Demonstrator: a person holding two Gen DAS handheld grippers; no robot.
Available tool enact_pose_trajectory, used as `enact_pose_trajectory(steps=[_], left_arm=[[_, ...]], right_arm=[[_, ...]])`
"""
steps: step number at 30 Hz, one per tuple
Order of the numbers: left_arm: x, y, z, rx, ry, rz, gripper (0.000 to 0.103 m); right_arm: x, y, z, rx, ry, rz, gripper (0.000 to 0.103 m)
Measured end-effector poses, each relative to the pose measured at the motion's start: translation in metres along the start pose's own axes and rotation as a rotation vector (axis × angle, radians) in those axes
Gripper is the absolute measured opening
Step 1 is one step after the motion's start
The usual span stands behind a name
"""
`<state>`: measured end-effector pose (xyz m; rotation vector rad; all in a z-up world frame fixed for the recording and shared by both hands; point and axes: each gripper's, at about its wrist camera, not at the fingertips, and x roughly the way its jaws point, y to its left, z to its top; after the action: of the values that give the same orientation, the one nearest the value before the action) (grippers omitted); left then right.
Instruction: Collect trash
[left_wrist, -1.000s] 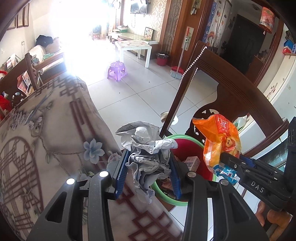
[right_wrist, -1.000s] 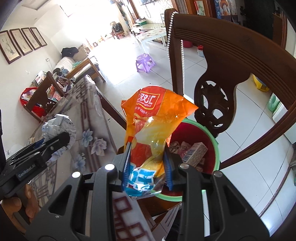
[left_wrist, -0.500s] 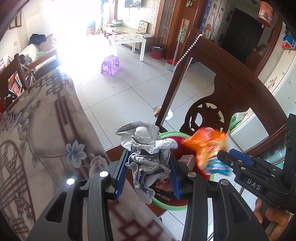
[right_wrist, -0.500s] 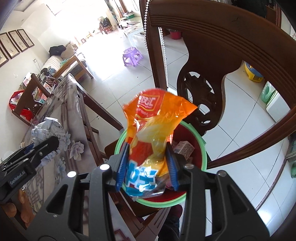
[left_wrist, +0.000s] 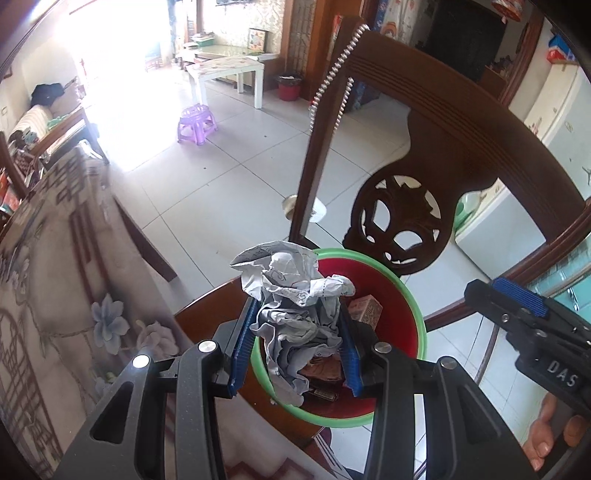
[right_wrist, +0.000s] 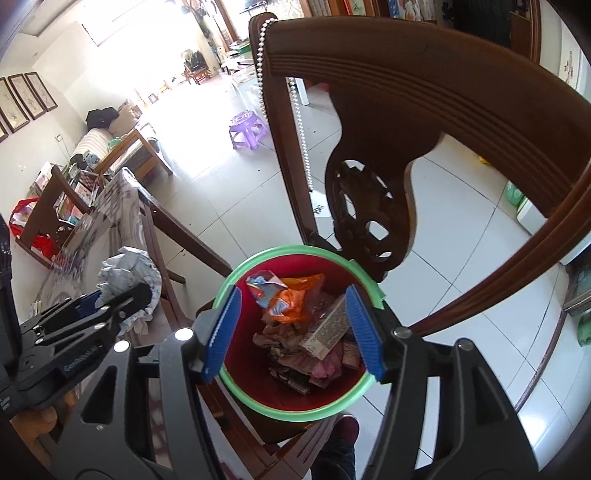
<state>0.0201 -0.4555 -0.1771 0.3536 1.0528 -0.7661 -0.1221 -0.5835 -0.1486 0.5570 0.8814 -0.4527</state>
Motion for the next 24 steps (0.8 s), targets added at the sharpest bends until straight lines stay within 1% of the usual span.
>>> enact_pose_trajectory(steps=[6,9,10,11,13,14,17,18,19,21,22,23,24], left_arm=[[0.024,-0.021,0.001,0.05,0.048,-0.039,0.039],[0.032,-0.029,0.004,0.069,0.054,-0.049,0.044],[0.034,-0.03,0.004,0.074,0.054,-0.059,0.049],[0.035,-0.032,0.005,0.082,0.055,-0.063,0.06],[0.032,-0.035,0.006,0.095,0.039,-0.057,0.069],[0.028,-0.035,0.006,0.097,0.03,-0.055,0.071],[0.01,-0.028,0.003,0.084,0.009,-0.064,0.079],[0.0,-0.023,0.001,0.074,-0.011,-0.062,0.079],[-0.012,-0.017,-0.002,0.063,-0.037,-0.054,0.081],[-0.036,-0.003,-0.008,0.041,-0.092,-0.041,0.088],[-0.048,0.003,-0.011,0.031,-0.122,-0.03,0.095],[-0.065,0.012,-0.016,0.017,-0.171,-0.011,0.095],[-0.082,0.02,-0.021,0.004,-0.218,0.011,0.095]], right_arm=[[-0.005,-0.01,-0.002,0.009,-0.015,-0.047,0.057],[-0.008,-0.012,-0.005,-0.001,-0.025,-0.071,0.057],[-0.01,-0.012,-0.006,-0.005,-0.03,-0.082,0.057],[-0.011,-0.013,-0.007,-0.009,-0.034,-0.09,0.057],[-0.015,-0.013,-0.009,-0.016,-0.045,-0.111,0.058],[-0.018,-0.013,-0.011,-0.019,-0.053,-0.124,0.06],[-0.026,-0.011,-0.017,-0.025,-0.075,-0.157,0.062],[-0.029,-0.008,-0.019,-0.029,-0.083,-0.167,0.063],[-0.034,-0.004,-0.022,-0.035,-0.092,-0.176,0.066],[-0.045,0.009,-0.031,-0.053,-0.119,-0.183,0.074],[-0.05,0.016,-0.034,-0.064,-0.134,-0.185,0.082],[-0.055,0.024,-0.038,-0.075,-0.151,-0.186,0.089],[-0.063,0.034,-0.044,-0.09,-0.178,-0.179,0.092]])
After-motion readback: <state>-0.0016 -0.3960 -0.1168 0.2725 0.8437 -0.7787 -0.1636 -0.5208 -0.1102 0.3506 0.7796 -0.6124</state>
